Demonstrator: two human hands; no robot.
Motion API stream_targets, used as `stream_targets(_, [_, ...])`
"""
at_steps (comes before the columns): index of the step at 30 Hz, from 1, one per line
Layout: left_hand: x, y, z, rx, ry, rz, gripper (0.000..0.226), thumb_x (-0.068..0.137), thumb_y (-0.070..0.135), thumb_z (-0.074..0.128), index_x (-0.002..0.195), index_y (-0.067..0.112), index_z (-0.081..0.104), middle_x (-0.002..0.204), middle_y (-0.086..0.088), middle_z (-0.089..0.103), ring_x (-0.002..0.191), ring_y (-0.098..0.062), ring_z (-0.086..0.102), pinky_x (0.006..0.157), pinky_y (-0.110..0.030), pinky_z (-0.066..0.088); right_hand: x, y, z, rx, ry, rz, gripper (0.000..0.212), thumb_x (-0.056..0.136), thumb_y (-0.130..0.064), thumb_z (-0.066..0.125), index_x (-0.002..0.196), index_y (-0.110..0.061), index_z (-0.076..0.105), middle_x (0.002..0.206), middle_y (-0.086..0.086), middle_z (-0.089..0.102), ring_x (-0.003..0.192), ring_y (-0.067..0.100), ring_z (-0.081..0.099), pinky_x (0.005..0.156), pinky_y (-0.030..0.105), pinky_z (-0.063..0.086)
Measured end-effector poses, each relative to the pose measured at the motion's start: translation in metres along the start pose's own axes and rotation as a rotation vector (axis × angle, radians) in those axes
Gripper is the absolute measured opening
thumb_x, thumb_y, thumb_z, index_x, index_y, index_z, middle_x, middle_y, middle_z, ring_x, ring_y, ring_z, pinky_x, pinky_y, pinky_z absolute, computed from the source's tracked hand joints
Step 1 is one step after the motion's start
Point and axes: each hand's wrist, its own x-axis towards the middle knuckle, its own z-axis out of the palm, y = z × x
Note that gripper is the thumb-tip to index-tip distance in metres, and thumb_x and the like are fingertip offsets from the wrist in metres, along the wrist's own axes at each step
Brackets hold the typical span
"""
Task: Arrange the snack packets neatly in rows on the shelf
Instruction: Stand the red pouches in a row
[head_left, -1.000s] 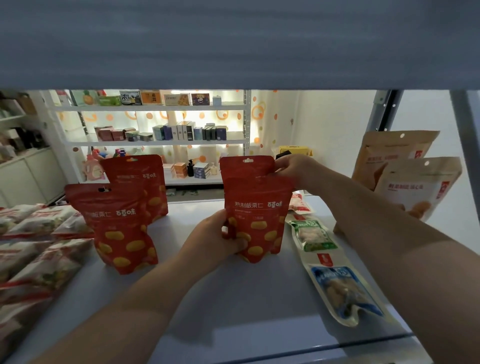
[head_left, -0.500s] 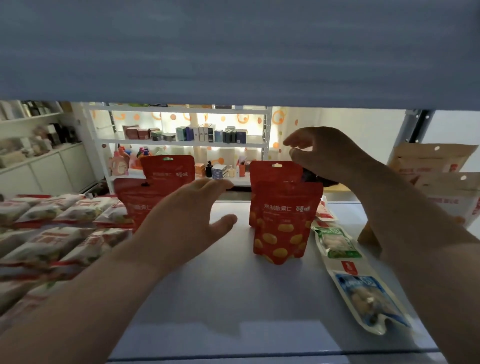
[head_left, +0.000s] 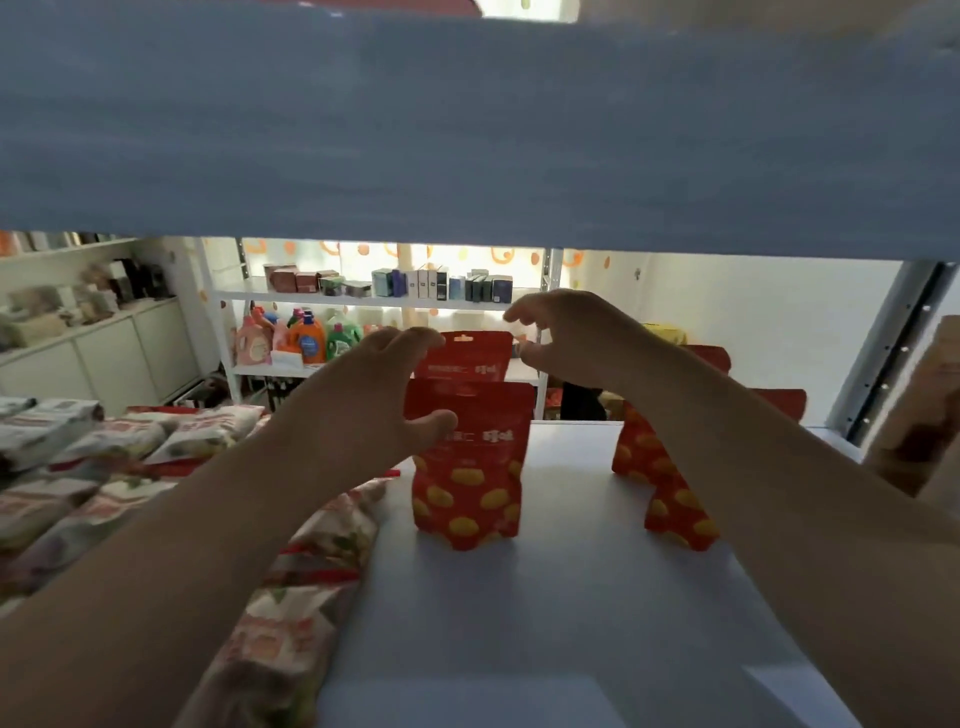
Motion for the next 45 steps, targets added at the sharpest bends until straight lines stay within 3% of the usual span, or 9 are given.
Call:
stream_targets(3, [-0.003,-0.019,0.014,-0.372,-0.133,-0.127,0.083,0.066,0.051,0.081,0.133,0.035,0.035,0.115,0.016,0.056,0.099,-0.004,0.060,0.075,-0.026,0.052,0.022,-0.005,0.015,0.030,-0.061,0.078,0.042,0.092,-0.028,0.066,0.132,-0.023,0.056,0.123,-0.003,0.063,0.095,0.010,0.057,0.064,0.014,0.039])
stream_targets(7, [-0.004,-0.033,0.036,-0.831,-0.318,-0.215,0.050,0.069,0.017,0.087,0.110,0.026,0.061,0.098,0.001,0.068,0.083,-0.013,0.071,0.068,-0.029,0.059,0.035,-0.008,0.021,-0.021,-0.140,0.099,0.024,0.094,-0.021,0.063,0.118,-0.021,0.067,0.105,-0.007,0.066,0.088,0.008,0.059,0.061,0.015,0.037])
stream_targets(11, [-0.003,-0.036,0.053,-0.831,-0.420,-0.248,0.037,0.065,0.021,0.088,0.092,0.039,0.070,0.090,0.013,0.072,0.081,-0.013,0.071,0.069,-0.033,0.060,0.035,-0.009,0.016,-0.121,-0.124,0.097,0.020,0.094,-0.016,0.062,0.111,-0.019,0.073,0.098,-0.009,0.061,0.087,0.007,0.051,0.066,0.016,0.034])
stream_targets(17, [0.003,-0.023,0.068,-0.840,-0.476,-0.255,0.041,0.055,0.030,0.091,0.087,0.044,0.070,0.096,0.012,0.072,0.081,-0.009,0.072,0.064,-0.031,0.060,0.021,0.001,0.002,-0.175,-0.145,0.133,0.017,0.093,-0.019,0.065,0.107,-0.021,0.075,0.096,-0.009,0.062,0.087,0.008,0.052,0.078,0.024,0.039])
stream_targets(21, [0.007,-0.007,0.075,-0.825,-0.499,-0.231,0.045,0.051,0.041,0.087,0.092,0.048,0.068,0.097,0.018,0.071,0.087,-0.008,0.071,0.069,-0.034,0.061,0.012,0.011,-0.011,-0.184,-0.146,0.130,0.018,0.093,-0.019,0.065,0.107,-0.020,0.075,0.094,-0.011,0.061,0.084,0.006,0.052,0.070,0.020,0.036])
stream_targets(30, [0.010,0.030,0.084,-0.824,-0.464,-0.234,0.040,0.067,0.021,0.088,0.097,0.039,0.069,0.096,0.016,0.072,0.083,-0.007,0.071,0.067,-0.028,0.060,-0.002,0.034,-0.029,-0.205,-0.174,0.108,0.019,0.091,-0.017,0.065,0.108,-0.020,0.075,0.106,-0.006,0.065,0.091,0.008,0.053,0.079,0.024,0.037])
stream_targets(36, [0.009,0.043,0.084,-0.783,-0.435,-0.253,0.046,0.071,0.020,0.086,0.111,0.031,0.067,0.107,0.011,0.071,0.093,-0.013,0.069,0.078,-0.039,0.060,-0.003,0.042,-0.030,-0.191,-0.174,0.076,0.021,0.091,-0.017,0.065,0.108,-0.021,0.075,0.106,-0.006,0.068,0.094,0.011,0.058,0.086,0.029,0.047])
stream_targets(45, [0.006,0.053,0.080,-0.726,-0.406,-0.257,0.046,0.075,0.020,0.082,0.116,0.028,0.062,0.105,0.010,0.070,0.093,-0.012,0.068,0.082,-0.039,0.058,-0.003,0.048,-0.034,-0.177,-0.197,0.059,0.021,0.089,-0.017,0.067,0.108,-0.023,0.075,0.104,-0.007,0.069,0.092,0.010,0.060,0.086,0.029,0.050])
